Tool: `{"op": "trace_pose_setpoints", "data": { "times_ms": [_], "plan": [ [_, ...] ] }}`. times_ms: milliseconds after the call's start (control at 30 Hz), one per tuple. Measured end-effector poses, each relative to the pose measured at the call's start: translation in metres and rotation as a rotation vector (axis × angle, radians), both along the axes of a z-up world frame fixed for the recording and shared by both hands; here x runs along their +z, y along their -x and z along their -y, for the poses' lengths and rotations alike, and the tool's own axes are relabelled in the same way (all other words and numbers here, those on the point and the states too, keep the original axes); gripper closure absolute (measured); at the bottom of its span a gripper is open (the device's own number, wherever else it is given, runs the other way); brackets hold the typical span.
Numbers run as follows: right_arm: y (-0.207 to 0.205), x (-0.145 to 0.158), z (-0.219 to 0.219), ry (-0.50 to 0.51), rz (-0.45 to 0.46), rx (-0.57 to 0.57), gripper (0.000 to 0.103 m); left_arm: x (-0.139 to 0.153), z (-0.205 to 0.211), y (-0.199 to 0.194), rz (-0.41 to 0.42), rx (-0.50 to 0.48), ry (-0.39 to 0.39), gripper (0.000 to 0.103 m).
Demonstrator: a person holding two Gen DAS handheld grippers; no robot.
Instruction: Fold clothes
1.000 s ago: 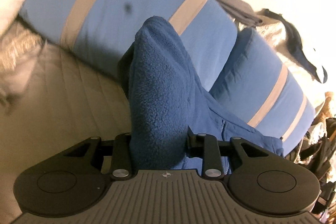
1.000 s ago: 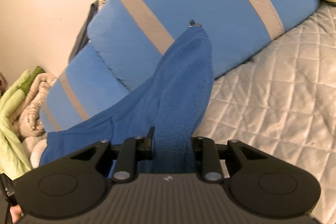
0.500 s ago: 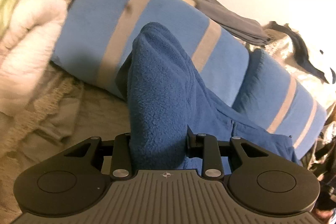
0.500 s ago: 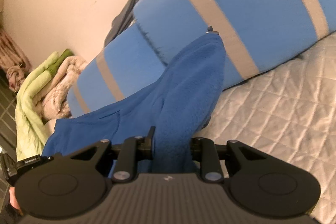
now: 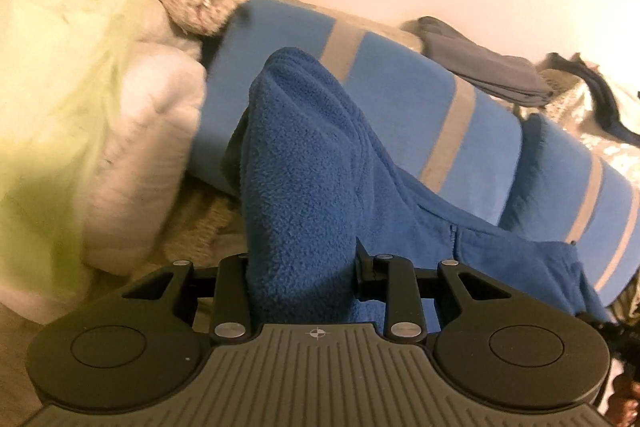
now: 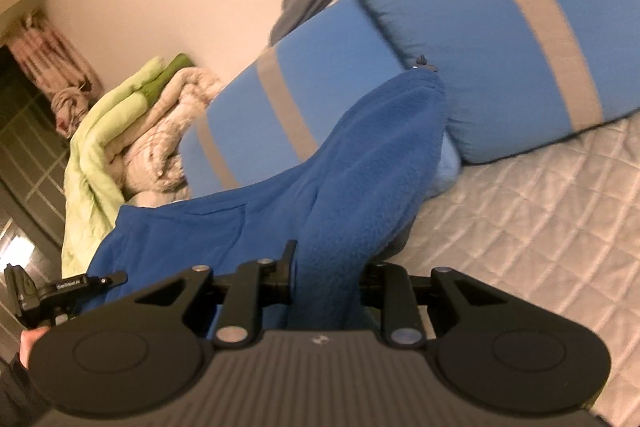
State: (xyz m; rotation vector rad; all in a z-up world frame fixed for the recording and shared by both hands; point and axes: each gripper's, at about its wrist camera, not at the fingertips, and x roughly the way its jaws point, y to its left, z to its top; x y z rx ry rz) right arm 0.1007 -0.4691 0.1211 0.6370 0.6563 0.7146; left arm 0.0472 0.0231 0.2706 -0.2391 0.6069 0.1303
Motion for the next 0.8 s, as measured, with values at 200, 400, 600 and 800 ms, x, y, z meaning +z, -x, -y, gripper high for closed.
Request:
{"op": "trace_pose_setpoints", "data": {
  "times_ms": [200,400,600,800],
  "plan": [
    [-0.006,-0.009,-0.042,0.120,-0.020,-0.049,0.015,-0.021,-0.019,-0.016,0.003,0.040,-0.191,0.041],
    [0.004,-0.019,-0.059,0.426,0.128,-0.136,0.000,-0.077,-0.014,-0.050,-0.062,0.230,-0.723,0.026],
    [0.004,-0.028,-0.057,0.412,0.072,-0.084,0.000,-0.087,-0.024,-0.045,-0.071,0.159,-0.572,0.022],
    [0.022,-0.037,-0.068,0.556,0.158,-0.007,0.000,-0.099,-0.039,-0.034,-0.053,0.119,-0.365,0.022]
  ]
}}
